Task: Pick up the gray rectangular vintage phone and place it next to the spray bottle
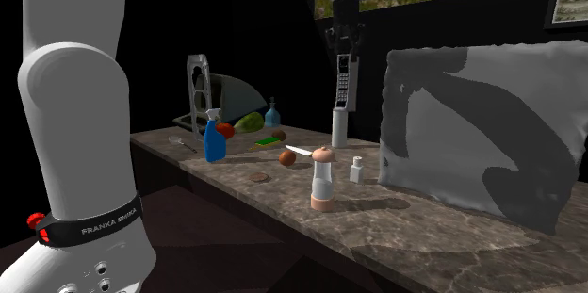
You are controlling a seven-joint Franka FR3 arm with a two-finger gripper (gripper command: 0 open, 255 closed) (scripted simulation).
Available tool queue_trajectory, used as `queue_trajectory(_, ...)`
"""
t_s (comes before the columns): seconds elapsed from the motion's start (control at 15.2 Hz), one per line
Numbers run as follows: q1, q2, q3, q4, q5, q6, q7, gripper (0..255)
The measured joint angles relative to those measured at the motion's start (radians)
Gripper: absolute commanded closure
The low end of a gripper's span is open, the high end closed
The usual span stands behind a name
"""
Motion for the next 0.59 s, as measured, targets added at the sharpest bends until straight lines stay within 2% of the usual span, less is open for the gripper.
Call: queue_trajectory(0.59,-0.002,0.019,-0.001,0.149,0.002,-0.13,-0.003,255)
